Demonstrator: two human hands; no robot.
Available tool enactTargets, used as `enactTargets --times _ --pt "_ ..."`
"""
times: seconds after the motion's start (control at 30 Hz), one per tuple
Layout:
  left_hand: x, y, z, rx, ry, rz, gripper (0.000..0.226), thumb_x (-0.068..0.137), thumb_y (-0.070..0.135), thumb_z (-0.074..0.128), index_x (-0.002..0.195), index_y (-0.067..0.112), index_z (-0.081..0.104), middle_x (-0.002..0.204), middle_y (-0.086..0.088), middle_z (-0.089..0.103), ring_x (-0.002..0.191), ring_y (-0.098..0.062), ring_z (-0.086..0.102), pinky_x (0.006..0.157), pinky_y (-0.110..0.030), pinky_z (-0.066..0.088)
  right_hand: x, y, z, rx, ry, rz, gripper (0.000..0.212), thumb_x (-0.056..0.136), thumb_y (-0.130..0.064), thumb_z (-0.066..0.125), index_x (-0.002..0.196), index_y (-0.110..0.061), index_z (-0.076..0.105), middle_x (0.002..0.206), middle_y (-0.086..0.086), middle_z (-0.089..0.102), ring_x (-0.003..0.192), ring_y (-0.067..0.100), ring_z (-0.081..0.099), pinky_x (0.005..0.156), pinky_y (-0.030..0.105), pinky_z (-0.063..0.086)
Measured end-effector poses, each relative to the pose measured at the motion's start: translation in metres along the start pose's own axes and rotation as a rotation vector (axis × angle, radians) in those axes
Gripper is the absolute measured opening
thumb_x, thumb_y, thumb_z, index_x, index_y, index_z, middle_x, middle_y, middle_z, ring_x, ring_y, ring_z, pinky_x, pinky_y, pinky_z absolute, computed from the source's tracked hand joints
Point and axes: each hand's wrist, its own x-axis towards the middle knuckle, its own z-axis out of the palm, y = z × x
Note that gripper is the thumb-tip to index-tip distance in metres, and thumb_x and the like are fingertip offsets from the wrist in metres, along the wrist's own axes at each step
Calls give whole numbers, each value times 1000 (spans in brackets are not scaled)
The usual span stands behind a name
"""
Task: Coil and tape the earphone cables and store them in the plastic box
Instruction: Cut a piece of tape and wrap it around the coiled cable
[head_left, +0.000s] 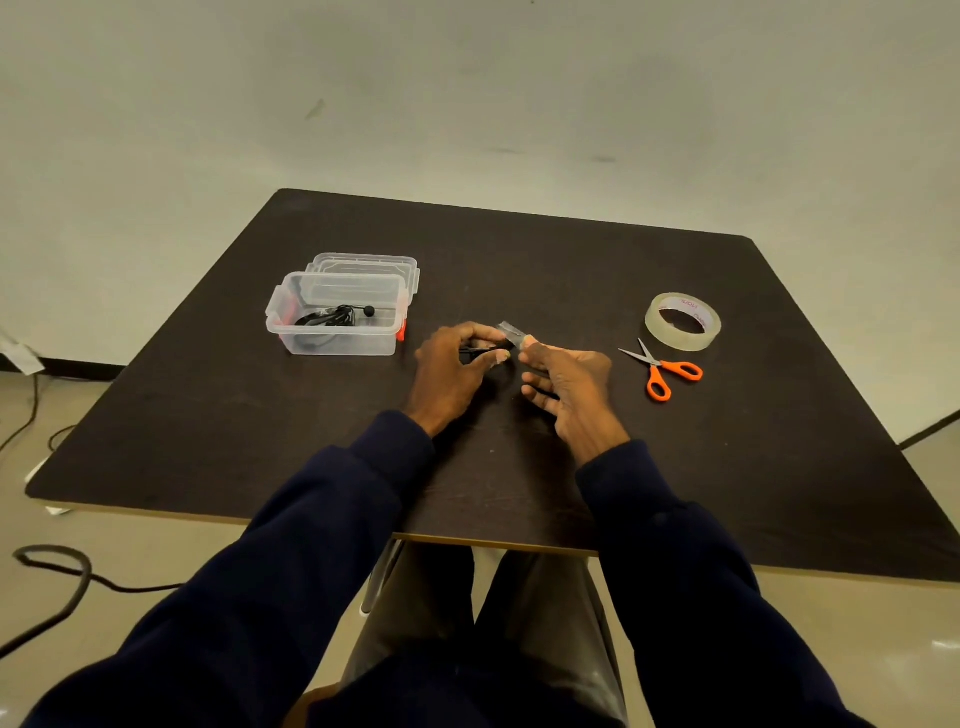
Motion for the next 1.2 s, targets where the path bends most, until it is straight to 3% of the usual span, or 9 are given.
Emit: enactTargets --times 0.27,0.43,0.57,0.67,0.93,1.2 --pt "-5 5 1 -77 59 -5 58 81 14 85 130 28 59 85 5 73 85 -6 72 94 -41 57 -1 -3 0 19 10 39 26 88 -12 80 109 0 69 89 9 76 66 14 65 56 25 57" --pt "-4 2 3 17 69 26 43 85 20 81 124 33 70 96 10 76 95 -9 69 101 -50 51 -2 -2 0 16 11 41 22 87 -11 80 105 -1 70 92 11 78 67 15 65 58 27 57" --pt "-4 3 3 25 65 37 24 90 18 76 114 22 78 112 6 77 108 0 66 103 -38 51 -1 -2 1 18 18 35 23 87 -10 79 106 0 70 91 12 78 67 16 66 58 27 57" --pt "-4 5 4 5 81 25 20 92 18 74 111 22 79 109 7 78 106 -3 69 100 -39 55 0 -2 2 16 3 35 26 88 -11 79 109 1 69 92 12 77 66 15 67 55 25 57" --pt "0 14 7 -106 122 -80 17 97 8 66 105 13 80 100 2 78 96 -5 72 88 -23 57 1 2 4 34 -48 6 20 89 -13 79 104 -1 72 91 11 76 67 15 68 60 25 59" --pt "3 28 11 -394 151 -294 16 98 2 63 105 7 77 97 -4 78 90 -10 74 76 -17 57 -1 9 13 104 -55 -54 8 89 -15 80 88 -8 76 84 8 75 65 12 66 60 27 58"
